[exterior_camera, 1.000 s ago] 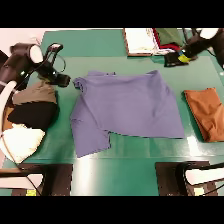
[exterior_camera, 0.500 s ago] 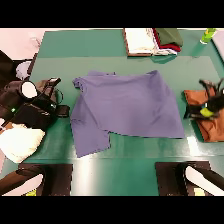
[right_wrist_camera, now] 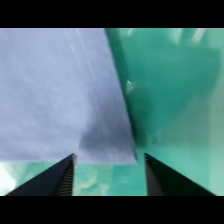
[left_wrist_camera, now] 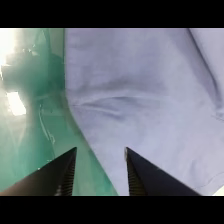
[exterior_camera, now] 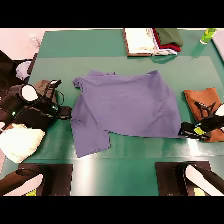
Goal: Fold the shirts.
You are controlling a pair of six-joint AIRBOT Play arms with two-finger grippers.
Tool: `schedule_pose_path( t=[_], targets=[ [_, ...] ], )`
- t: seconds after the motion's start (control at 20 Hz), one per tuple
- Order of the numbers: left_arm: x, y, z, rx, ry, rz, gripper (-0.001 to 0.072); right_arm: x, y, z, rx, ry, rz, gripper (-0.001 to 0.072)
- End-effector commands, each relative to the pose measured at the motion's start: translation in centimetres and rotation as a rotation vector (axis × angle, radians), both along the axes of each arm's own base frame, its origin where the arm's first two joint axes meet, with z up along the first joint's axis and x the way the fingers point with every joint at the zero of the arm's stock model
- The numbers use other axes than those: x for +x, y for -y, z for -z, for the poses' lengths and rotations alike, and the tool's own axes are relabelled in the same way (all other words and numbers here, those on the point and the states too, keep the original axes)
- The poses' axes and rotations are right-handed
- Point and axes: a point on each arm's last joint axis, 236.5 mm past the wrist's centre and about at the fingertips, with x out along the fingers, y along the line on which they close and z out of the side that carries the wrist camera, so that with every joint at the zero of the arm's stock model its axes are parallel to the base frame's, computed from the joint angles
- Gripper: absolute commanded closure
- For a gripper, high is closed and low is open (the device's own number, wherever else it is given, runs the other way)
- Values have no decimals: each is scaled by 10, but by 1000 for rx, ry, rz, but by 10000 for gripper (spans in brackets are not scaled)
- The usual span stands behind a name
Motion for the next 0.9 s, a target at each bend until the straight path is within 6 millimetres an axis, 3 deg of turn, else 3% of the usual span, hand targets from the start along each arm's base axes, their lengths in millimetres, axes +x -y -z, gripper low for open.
schedule_pose_path(
  t=[0.0,0.05,0.1,0.25,0.35,0.4,0.45,0.6,0.85],
  targets=[
    [0,1,0,-4,0,-2,337,11,-11,8,31,31,1,264],
    [0,1,0,-4,0,-2,337,13,-14,9,26,37,-19,268],
    [0,0,0,-4,-1,-2,337,15,-17,9,24,42,-35,330],
    [0,0,0,-2,1,6,337,13,-19,10,0,34,-87,690],
    [2,-3,3,14,5,8,335,11,-19,10,-3,27,-94,691],
    [7,-6,5,30,19,6,291,11,-18,10,-3,26,-94,691],
    [13,-8,9,40,34,2,173,12,-18,10,-4,27,-94,691],
    [23,-7,28,42,16,-12,168,11,-19,10,-3,26,-95,691],
    [13,9,64,-16,-125,-40,168,11,-19,10,-3,26,-94,691]
  ],
)
